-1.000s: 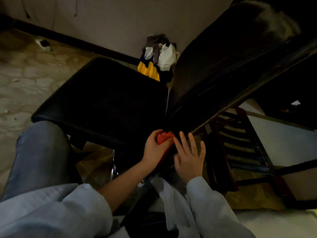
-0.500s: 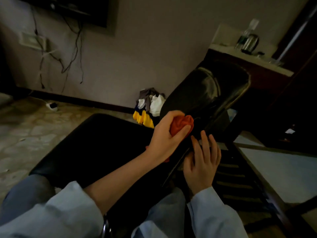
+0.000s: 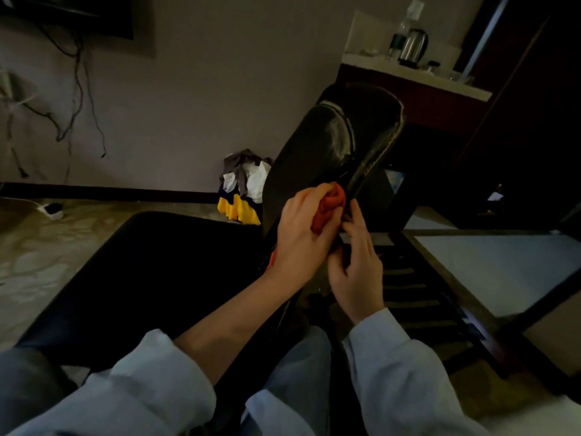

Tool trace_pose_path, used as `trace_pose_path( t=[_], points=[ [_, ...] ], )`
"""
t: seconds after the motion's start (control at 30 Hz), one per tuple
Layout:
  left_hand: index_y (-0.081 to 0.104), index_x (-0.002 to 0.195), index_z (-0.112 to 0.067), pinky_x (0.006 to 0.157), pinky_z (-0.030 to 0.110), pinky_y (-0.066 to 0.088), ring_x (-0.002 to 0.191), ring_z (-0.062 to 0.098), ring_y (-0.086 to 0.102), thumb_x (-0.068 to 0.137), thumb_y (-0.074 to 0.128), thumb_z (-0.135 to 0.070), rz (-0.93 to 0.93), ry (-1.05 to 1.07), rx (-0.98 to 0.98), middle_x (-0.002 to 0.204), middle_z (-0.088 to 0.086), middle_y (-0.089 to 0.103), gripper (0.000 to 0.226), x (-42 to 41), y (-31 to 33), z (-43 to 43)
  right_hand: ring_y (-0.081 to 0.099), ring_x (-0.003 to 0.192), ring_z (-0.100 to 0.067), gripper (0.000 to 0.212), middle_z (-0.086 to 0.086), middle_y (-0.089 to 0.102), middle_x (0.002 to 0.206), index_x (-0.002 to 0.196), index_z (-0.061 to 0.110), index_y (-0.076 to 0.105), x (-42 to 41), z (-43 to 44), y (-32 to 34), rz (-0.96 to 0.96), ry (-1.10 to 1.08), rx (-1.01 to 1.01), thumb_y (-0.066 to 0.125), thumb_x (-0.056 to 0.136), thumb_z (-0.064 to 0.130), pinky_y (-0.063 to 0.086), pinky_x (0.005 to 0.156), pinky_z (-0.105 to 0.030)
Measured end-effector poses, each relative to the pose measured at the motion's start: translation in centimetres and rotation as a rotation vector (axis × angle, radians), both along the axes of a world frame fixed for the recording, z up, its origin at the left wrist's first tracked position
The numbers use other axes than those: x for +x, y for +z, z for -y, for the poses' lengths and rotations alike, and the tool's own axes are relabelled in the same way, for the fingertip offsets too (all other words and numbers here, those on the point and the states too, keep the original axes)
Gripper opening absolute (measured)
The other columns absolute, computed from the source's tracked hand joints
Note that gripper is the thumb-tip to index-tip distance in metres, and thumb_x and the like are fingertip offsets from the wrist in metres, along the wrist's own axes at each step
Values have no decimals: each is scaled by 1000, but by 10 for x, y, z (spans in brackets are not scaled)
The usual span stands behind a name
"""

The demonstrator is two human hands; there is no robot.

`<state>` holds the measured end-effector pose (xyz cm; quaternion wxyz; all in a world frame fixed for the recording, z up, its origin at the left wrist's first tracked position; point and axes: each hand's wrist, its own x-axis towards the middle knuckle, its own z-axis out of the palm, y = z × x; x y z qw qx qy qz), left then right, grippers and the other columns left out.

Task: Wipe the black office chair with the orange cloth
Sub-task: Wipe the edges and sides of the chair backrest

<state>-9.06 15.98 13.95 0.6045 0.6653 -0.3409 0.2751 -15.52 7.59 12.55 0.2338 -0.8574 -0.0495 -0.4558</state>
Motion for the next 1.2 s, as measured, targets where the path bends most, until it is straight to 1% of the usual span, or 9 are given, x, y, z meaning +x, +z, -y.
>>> trace_pose_path(
  t=[0.1,0.23,0.37,0.47,0.57,0.77,0.97,1.1,1.2],
  points=[
    [55,124,-11,88,26,41,106,17,51,88,51,-32,57,105,90,113,9,59,42,1,-13,-1,39,119,6,27,-3,31,147,114,1,53,-1,-2,-5,-79,-2,153,48,88,8,35,85,2],
    [43,124,-17,84,29,42,100,21,49,88,52,-28,131,176,180,106,13,57,39,3,-44,-4,44,129,-13,38,2,30,149,129,10,43,-8,2,-4,-259,121,310,47,91,6,42,102,-23],
    [46,119,-21,82,36,50,98,21,55,88,50,-29,101,168,193,106,10,58,33,1,-49,-13,46,123,-5,45,19,40,131,131,18,37,-11,5,4,-280,220,398,46,92,-4,42,98,-15],
    [53,117,-19,79,10,45,94,-4,50,88,56,-20,72,77,55,108,5,53,29,-4,-18,-21,51,119,-5,53,19,46,125,123,30,37,-9,6,7,-237,290,541,44,91,-12,43,99,-19],
    [59,114,-9,81,2,36,93,-7,46,89,58,-19,105,66,-50,108,6,54,27,-1,26,-22,54,117,-8,58,12,48,129,126,38,36,-6,9,8,-251,311,637,41,93,-8,46,100,-31],
    [64,110,-9,80,0,37,91,-4,43,86,66,-17,187,68,11,107,7,54,26,8,37,10,56,117,-21,55,-3,54,130,130,40,45,-2,18,15,-296,295,625,45,85,10,45,99,-52],
    [56,110,-12,71,24,51,90,13,54,85,59,-20,257,95,-6,107,12,53,26,10,-3,19,51,122,-11,55,-1,48,137,139,25,39,-3,21,16,-320,294,588,45,91,-1,45,101,-43],
    [53,108,-15,74,22,52,92,14,56,87,56,-25,272,108,87,108,10,54,23,13,-30,12,40,133,-11,61,5,38,147,144,34,32,-3,24,12,-361,261,550,46,93,5,39,108,-43],
    [62,103,-8,75,14,48,91,2,52,86,60,-20,215,67,44,104,3,54,21,12,-26,6,36,135,-10,65,6,33,150,147,34,26,-6,22,9,-389,232,479,45,93,2,36,111,-41]
  ],
)
